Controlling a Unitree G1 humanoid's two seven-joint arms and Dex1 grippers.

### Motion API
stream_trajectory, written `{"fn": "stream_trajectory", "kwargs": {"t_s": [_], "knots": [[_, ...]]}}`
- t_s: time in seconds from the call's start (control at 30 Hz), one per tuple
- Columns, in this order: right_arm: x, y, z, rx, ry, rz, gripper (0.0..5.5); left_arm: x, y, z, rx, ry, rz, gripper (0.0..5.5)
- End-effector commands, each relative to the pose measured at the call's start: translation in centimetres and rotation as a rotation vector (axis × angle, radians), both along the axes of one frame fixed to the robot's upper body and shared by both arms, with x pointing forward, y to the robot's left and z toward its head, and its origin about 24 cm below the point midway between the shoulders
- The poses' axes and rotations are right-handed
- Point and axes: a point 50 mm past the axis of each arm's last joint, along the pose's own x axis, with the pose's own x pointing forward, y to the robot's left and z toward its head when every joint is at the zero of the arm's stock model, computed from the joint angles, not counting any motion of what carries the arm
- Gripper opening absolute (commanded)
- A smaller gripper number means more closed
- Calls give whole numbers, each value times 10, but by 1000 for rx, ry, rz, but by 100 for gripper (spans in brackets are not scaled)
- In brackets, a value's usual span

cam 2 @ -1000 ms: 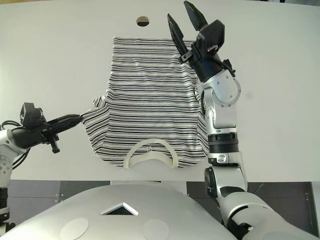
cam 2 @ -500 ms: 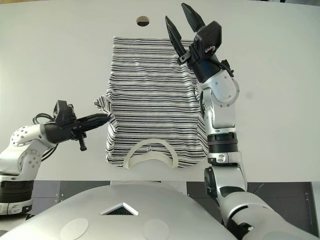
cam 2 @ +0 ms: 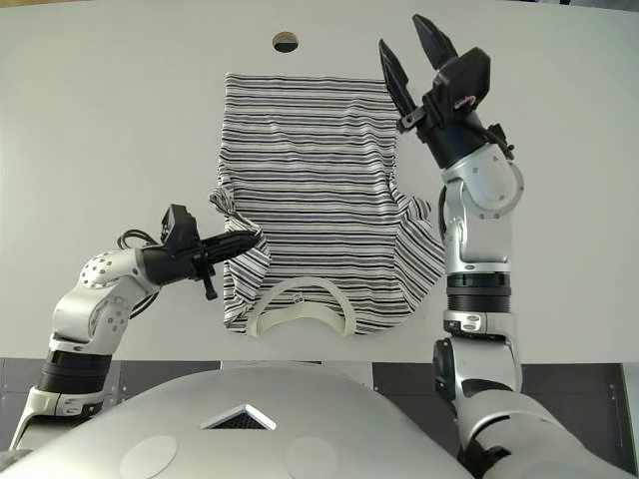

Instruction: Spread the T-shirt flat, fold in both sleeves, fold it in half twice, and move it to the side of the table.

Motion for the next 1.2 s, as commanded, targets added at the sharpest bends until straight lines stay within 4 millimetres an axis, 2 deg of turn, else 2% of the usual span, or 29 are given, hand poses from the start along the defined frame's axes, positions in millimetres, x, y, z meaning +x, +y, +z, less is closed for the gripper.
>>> {"fn": "stream_trajectory", "kwargs": {"t_s": [0.03,0.17,0.3,0.43,0.6,0.77,1.03,1.2], "knots": [[-6,-30,-4,-62,95,-30,215,2,-6,-2,17,22,-15,44],[-13,-75,-17,-9,401,-6,215,3,-14,-4,18,42,-39,105],[-24,-103,-29,30,664,47,215,3,-19,-5,25,46,-56,166],[-55,-112,-42,-44,978,227,215,6,-20,6,-14,-16,-44,222],[-84,-115,-69,-111,1223,331,215,21,-12,39,-90,-268,117,227],[-95,-124,-82,-126,1321,331,215,27,-4,61,-173,-354,217,227],[-93,-139,-77,-160,1354,321,215,26,2,63,-173,-369,259,227],[-100,-146,-77,-174,1393,363,215,27,2,65,-174,-367,271,227]]}}
